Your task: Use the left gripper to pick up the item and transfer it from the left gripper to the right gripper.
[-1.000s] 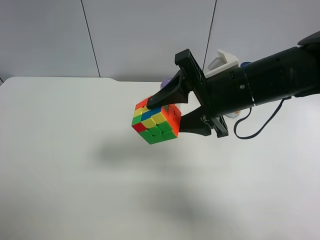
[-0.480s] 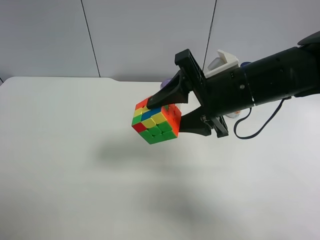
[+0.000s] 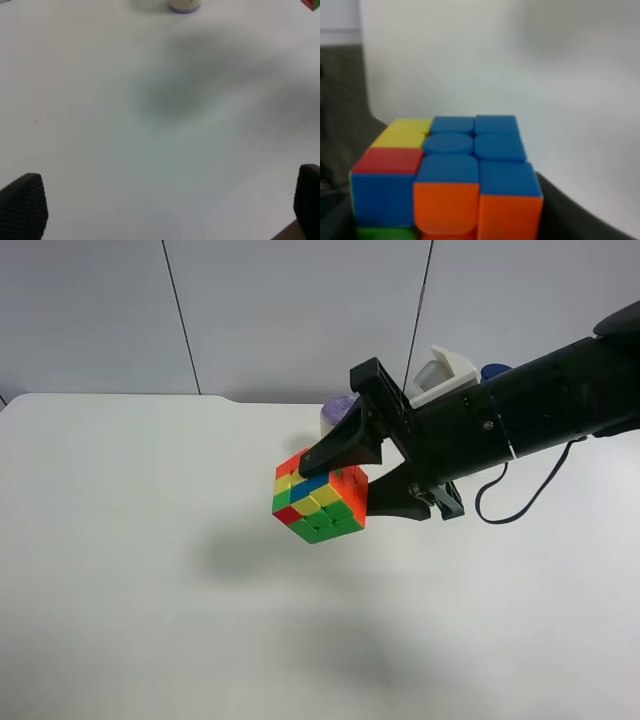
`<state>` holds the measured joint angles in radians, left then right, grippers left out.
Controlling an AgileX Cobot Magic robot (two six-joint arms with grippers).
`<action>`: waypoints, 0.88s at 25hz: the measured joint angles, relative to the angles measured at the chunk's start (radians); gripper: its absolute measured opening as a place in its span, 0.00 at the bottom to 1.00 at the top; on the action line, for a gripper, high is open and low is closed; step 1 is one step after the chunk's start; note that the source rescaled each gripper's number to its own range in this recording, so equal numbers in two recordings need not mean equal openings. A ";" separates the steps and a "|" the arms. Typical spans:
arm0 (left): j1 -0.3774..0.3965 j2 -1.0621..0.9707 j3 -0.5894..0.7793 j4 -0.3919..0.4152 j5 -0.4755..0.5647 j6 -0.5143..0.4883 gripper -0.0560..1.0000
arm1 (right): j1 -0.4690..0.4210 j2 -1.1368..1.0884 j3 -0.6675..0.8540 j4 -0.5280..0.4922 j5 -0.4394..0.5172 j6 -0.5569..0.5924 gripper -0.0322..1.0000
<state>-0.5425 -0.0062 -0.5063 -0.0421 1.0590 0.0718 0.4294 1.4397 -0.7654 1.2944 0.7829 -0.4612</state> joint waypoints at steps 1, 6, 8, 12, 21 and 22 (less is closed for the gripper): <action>0.011 0.000 0.000 0.000 0.000 0.000 1.00 | 0.000 0.000 0.000 -0.030 0.000 0.002 0.03; 0.150 0.000 0.000 0.000 0.001 0.000 1.00 | 0.000 0.001 -0.035 -0.260 0.009 0.101 0.03; 0.224 0.000 0.000 0.000 0.000 0.000 1.00 | 0.000 0.001 -0.071 -0.418 0.028 0.188 0.03; 0.376 0.000 0.000 0.000 0.000 0.000 1.00 | -0.001 0.001 -0.162 -0.758 0.085 0.382 0.03; 0.564 0.000 0.000 0.000 0.000 0.001 1.00 | -0.174 0.024 -0.230 -1.088 0.158 0.461 0.03; 0.568 0.000 0.000 0.000 0.000 0.001 1.00 | -0.198 0.040 -0.232 -1.102 0.158 0.452 0.03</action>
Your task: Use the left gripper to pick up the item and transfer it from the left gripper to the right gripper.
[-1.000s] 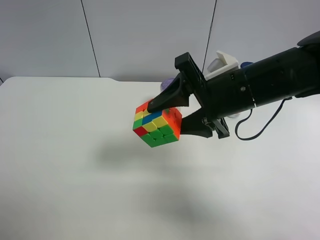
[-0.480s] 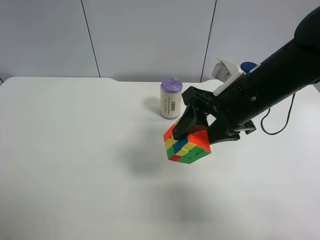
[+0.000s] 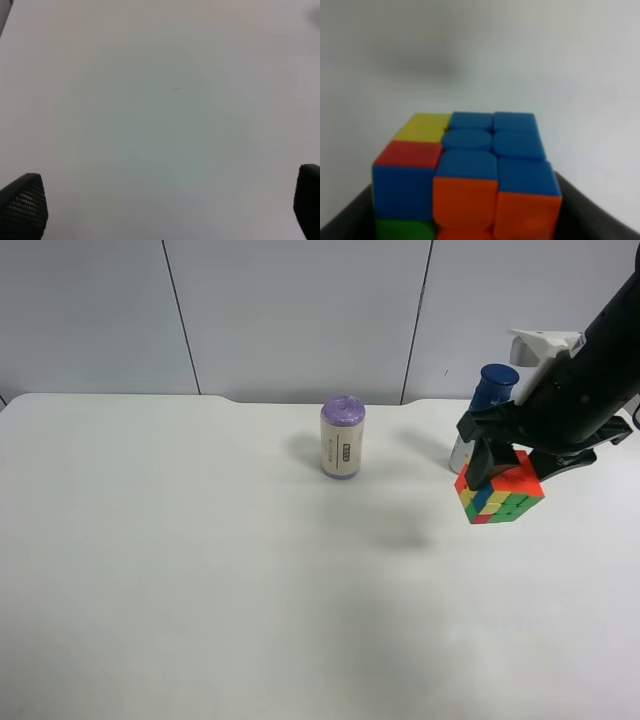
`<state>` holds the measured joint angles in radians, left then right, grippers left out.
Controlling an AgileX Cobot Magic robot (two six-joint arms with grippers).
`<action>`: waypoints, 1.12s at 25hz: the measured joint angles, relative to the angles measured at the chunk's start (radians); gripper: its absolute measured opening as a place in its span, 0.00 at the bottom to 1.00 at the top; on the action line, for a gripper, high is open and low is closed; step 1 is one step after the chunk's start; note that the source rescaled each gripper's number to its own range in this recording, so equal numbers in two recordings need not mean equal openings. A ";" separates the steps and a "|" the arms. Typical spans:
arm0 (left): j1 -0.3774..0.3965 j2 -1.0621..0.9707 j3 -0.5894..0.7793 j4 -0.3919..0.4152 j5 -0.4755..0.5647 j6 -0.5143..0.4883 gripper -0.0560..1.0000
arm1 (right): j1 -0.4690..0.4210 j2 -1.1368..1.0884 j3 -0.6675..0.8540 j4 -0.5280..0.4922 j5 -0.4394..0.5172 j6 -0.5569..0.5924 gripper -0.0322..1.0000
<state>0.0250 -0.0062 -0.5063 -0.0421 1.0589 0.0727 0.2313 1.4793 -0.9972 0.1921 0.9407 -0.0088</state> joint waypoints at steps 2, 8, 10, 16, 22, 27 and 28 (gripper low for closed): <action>0.002 0.000 0.000 0.000 0.000 0.000 1.00 | -0.035 0.037 -0.001 -0.024 -0.002 -0.027 0.03; 0.002 0.000 0.000 0.000 0.000 0.000 1.00 | -0.078 0.182 -0.001 -0.080 -0.058 -0.067 0.03; 0.002 0.000 0.000 0.000 0.000 0.000 1.00 | -0.078 0.221 -0.001 -0.081 -0.092 -0.068 0.03; 0.002 0.000 0.000 0.000 0.000 0.000 1.00 | -0.078 0.307 -0.001 -0.099 -0.186 -0.072 0.03; 0.002 0.000 0.000 0.000 0.000 0.000 1.00 | -0.078 0.335 -0.001 -0.099 -0.192 -0.074 0.03; 0.002 0.000 0.000 0.000 0.000 0.000 1.00 | -0.078 0.336 -0.001 -0.100 -0.177 -0.070 0.09; 0.002 0.000 0.000 0.000 0.000 0.000 1.00 | -0.078 0.336 -0.001 -0.100 -0.171 -0.066 0.23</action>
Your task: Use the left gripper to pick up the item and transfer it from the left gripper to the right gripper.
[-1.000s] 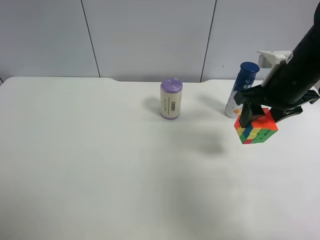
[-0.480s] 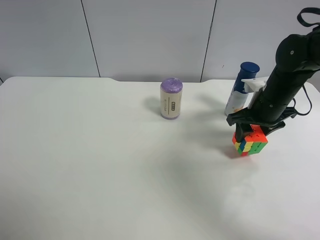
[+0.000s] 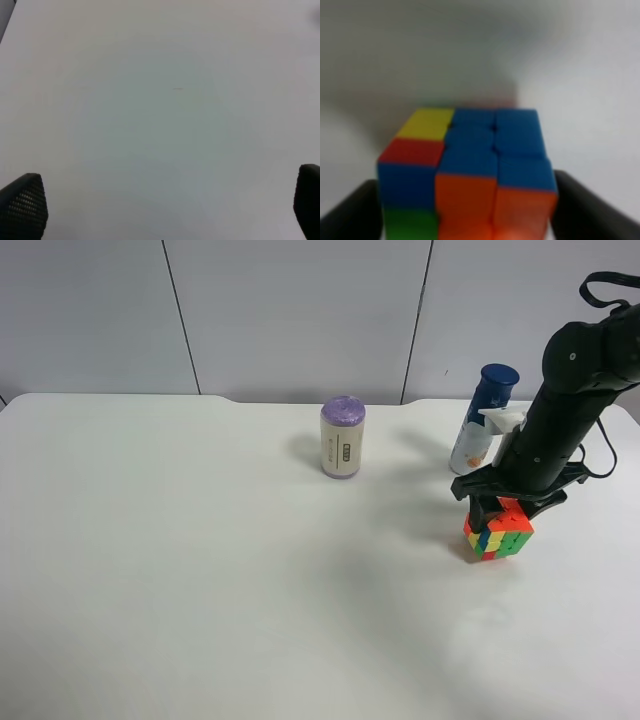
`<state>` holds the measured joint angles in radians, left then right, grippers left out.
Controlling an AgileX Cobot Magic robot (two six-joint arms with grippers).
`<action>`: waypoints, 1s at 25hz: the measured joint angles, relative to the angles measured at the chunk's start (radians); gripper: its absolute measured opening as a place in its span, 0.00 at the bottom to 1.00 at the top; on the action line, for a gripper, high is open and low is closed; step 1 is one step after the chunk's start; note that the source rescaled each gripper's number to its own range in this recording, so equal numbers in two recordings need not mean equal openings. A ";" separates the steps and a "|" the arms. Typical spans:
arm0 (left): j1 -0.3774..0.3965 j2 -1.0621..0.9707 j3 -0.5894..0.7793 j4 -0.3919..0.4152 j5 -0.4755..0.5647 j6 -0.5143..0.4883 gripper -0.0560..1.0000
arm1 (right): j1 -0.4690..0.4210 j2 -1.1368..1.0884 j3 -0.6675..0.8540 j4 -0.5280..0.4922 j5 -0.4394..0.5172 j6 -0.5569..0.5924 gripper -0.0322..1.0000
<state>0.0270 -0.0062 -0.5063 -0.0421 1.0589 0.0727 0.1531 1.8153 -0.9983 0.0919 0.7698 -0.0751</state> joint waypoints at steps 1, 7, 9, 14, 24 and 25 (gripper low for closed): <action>0.000 0.000 0.000 0.000 0.000 0.000 1.00 | 0.000 0.000 0.000 0.000 0.009 0.003 0.47; 0.000 0.000 0.000 0.000 0.000 0.000 1.00 | 0.000 0.000 0.000 0.000 0.023 0.010 0.97; 0.000 0.000 0.000 0.000 0.000 0.000 1.00 | 0.000 -0.014 0.000 0.000 0.054 0.010 0.99; 0.000 0.000 0.000 0.000 0.000 0.000 1.00 | 0.000 -0.104 -0.003 0.000 0.213 0.010 0.99; 0.000 0.000 0.000 0.000 0.000 0.000 1.00 | 0.000 -0.449 0.006 0.000 0.422 0.010 1.00; 0.000 0.000 0.000 0.000 0.000 0.000 1.00 | 0.000 -0.496 0.018 0.000 0.430 0.010 1.00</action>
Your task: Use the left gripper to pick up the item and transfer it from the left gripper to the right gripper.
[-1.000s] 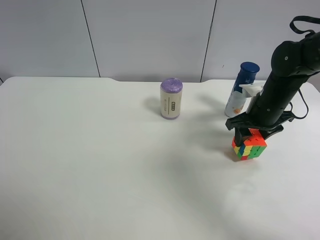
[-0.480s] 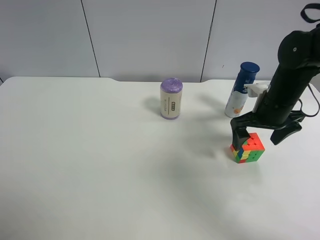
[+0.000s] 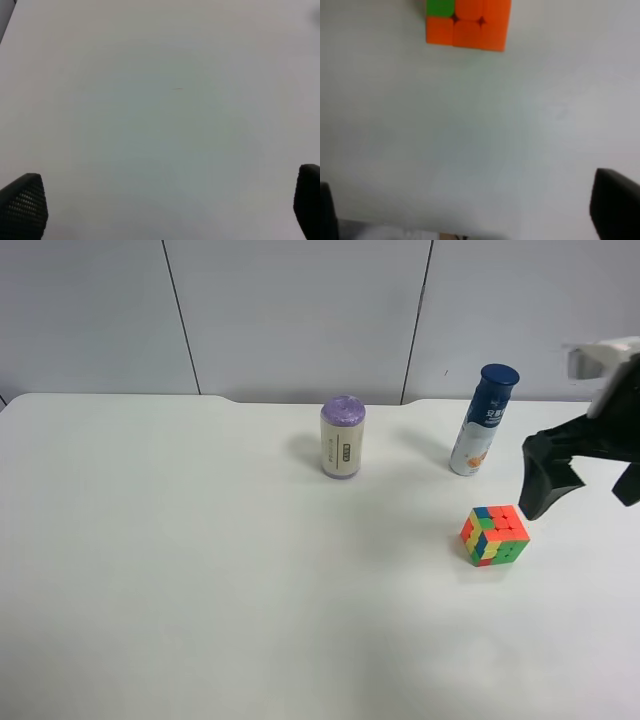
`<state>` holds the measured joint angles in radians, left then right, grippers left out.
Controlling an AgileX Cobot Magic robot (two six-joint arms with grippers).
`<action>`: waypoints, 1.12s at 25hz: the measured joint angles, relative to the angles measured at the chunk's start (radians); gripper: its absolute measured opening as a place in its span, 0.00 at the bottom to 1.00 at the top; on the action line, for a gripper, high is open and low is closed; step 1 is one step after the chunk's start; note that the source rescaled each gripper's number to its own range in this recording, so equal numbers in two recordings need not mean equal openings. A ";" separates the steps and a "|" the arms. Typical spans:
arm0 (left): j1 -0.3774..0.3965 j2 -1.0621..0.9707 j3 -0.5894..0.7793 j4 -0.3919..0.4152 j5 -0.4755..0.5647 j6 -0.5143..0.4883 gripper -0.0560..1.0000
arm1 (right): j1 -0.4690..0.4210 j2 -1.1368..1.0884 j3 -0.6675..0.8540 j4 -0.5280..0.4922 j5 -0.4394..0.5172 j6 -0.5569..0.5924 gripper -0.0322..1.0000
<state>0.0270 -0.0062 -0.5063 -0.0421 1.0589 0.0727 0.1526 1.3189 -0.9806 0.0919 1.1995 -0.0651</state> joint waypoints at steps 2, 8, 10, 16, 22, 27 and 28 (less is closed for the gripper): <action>0.000 0.000 0.000 0.000 0.000 0.000 1.00 | 0.000 -0.100 0.029 0.000 0.005 0.000 1.00; 0.000 0.000 0.000 0.000 0.000 0.000 1.00 | 0.000 -0.403 0.126 0.000 0.009 0.000 1.00; 0.000 0.000 0.000 0.000 0.000 0.000 1.00 | 0.000 -0.502 0.155 0.000 0.010 0.000 1.00; 0.000 0.000 0.000 0.000 -0.002 0.000 1.00 | 0.000 -0.795 0.247 0.000 0.013 0.000 1.00; 0.000 0.000 0.000 0.000 -0.002 0.000 1.00 | 0.000 -1.070 0.371 0.000 0.014 -0.009 1.00; 0.000 0.000 0.000 0.000 -0.002 0.000 1.00 | 0.000 -1.284 0.437 0.000 -0.015 0.000 1.00; 0.000 0.000 0.000 0.000 -0.002 0.000 1.00 | 0.000 -1.306 0.443 0.000 -0.022 0.000 1.00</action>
<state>0.0270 -0.0062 -0.5063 -0.0421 1.0572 0.0727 0.1526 0.0130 -0.5380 0.0919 1.1777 -0.0646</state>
